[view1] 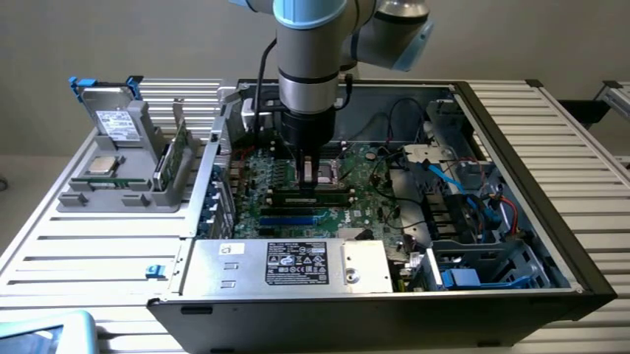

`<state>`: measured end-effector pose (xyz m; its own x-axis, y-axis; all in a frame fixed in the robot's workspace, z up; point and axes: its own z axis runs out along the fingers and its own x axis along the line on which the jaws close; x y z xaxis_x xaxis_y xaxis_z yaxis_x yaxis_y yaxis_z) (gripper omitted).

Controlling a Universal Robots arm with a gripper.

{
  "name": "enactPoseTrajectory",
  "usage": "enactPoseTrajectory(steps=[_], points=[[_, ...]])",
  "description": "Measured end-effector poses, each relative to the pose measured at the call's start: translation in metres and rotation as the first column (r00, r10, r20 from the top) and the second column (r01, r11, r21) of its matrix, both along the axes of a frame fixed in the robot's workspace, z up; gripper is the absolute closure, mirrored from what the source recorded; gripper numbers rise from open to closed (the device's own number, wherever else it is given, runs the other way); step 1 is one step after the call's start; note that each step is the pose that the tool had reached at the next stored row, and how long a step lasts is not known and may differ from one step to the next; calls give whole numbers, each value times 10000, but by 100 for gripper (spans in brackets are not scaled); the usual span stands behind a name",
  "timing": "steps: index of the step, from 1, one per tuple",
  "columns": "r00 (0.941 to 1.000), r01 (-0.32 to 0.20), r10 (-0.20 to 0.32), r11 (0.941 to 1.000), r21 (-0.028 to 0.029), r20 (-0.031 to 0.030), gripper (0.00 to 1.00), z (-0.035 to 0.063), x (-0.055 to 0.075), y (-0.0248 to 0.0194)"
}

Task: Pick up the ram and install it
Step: 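Press down the ram until it locks into place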

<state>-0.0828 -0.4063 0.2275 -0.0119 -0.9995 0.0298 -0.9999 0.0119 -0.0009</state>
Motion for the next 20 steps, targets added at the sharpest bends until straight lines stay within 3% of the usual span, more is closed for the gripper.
enactPoseTrajectory(steps=[6, 11, 20], points=[[10000, 0, 0, 10000, 11, 6, 89, -8, 1, 2], [10000, -2, 2, 10000, 9, 1, 89, 189, 9, 3], [10000, 0, 0, 10000, 9, -16, 89, 214, 215, 6]])
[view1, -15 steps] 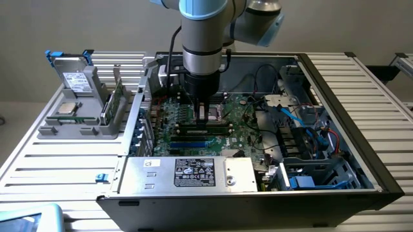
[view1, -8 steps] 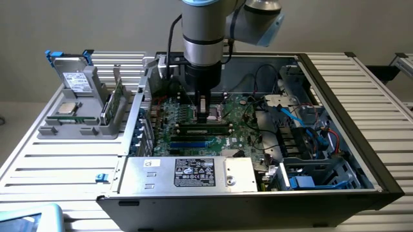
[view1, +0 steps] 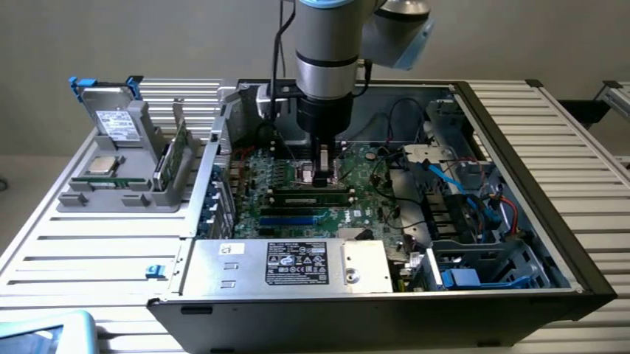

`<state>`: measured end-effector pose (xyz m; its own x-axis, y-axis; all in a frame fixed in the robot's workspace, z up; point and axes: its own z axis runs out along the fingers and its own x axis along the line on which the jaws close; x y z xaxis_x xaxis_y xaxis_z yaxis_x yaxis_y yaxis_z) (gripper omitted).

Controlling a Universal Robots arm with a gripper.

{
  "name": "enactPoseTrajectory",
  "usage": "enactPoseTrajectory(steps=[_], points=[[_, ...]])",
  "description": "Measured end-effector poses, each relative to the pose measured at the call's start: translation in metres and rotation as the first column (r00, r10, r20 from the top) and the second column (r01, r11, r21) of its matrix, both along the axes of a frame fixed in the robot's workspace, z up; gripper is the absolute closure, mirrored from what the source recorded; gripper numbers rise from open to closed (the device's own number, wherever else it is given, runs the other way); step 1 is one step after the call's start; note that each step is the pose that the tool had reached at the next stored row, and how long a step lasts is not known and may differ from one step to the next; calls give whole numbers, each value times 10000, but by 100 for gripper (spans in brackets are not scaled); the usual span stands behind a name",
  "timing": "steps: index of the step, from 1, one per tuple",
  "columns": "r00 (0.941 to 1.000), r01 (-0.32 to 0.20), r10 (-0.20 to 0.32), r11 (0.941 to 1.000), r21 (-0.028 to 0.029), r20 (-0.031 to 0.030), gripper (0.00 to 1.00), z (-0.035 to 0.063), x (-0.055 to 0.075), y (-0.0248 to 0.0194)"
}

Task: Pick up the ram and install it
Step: 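Press down the ram until it locks into place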

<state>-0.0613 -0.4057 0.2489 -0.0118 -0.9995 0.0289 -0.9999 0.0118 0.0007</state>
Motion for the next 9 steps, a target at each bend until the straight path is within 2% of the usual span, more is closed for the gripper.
enactPoseTrajectory(steps=[9], points=[[10000, 0, 0, 10000, -1, 0, 89, 0, 3, 1]])
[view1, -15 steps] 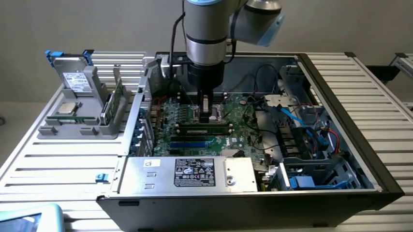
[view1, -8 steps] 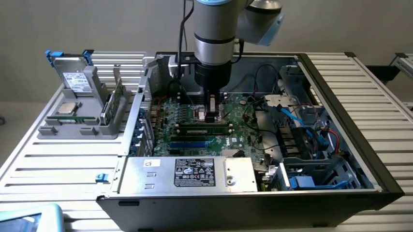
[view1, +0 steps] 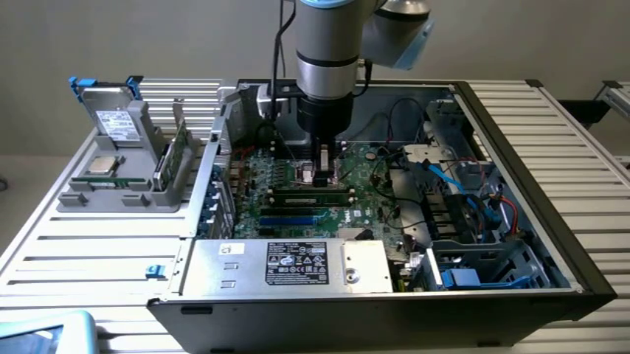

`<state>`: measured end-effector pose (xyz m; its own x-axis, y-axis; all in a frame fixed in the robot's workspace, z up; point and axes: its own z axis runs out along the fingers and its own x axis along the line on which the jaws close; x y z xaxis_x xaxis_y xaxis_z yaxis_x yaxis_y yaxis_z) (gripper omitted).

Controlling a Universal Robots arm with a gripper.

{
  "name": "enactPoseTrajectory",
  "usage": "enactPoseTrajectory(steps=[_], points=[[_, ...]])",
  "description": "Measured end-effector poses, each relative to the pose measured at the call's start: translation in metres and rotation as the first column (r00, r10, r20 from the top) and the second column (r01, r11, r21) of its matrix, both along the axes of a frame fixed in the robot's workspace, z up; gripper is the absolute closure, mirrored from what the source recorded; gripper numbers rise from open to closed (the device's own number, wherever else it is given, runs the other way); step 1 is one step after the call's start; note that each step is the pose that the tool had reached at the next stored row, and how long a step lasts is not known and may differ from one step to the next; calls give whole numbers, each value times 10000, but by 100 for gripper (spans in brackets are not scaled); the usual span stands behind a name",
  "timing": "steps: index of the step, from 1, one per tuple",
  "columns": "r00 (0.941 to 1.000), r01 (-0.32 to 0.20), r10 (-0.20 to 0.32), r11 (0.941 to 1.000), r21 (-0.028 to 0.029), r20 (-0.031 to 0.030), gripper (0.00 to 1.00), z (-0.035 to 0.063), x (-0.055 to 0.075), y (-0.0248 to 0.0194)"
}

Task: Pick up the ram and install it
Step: 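Press down the ram until it locks into place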

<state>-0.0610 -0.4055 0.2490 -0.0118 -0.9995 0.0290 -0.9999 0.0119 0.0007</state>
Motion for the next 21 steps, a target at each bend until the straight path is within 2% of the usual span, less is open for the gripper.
enactPoseTrajectory(steps=[6, 14, 18, 21], points=[[10000, 66, -66, 10000, 0, 0, 89, 0, 0, 0], [9975, 708, -708, 9975, -1, 0, 89, 0, 1, 0], [9936, 1129, -1129, 9936, -1, 0, 89, 0, 1, 0], [9876, 1571, -1571, 9876, 0, 0, 89, 0, 1, 0]])
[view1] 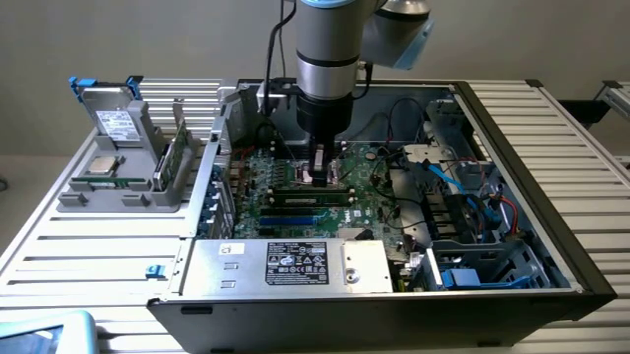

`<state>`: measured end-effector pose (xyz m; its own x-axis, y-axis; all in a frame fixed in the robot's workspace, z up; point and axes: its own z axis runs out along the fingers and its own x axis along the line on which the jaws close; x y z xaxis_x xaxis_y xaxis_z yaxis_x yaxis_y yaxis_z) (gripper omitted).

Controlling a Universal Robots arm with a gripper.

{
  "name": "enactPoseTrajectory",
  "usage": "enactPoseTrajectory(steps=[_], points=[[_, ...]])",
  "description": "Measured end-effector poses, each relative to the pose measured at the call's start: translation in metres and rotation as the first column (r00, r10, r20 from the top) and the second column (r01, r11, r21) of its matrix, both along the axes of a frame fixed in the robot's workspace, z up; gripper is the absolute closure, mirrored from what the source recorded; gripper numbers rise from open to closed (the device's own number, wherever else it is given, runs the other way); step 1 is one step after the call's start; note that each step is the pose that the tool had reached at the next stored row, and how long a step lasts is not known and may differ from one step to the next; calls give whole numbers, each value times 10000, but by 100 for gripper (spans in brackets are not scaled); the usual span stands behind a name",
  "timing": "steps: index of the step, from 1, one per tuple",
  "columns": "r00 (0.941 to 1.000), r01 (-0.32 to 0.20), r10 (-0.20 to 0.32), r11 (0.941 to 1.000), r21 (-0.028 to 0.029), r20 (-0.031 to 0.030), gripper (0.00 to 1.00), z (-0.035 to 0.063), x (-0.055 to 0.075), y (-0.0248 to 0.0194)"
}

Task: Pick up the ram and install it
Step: 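Press down the ram until it locks into place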

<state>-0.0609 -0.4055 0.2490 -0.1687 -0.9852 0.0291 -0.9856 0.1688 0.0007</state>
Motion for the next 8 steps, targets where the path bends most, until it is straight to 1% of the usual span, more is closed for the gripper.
enactPoseTrajectory(steps=[4, 8], points=[[9984, 572, -572, 9984, 0, 0, 89, 0, 0, 0], [9936, 1127, -1127, 9936, 0, 0, 89, 0, 0, 0]])
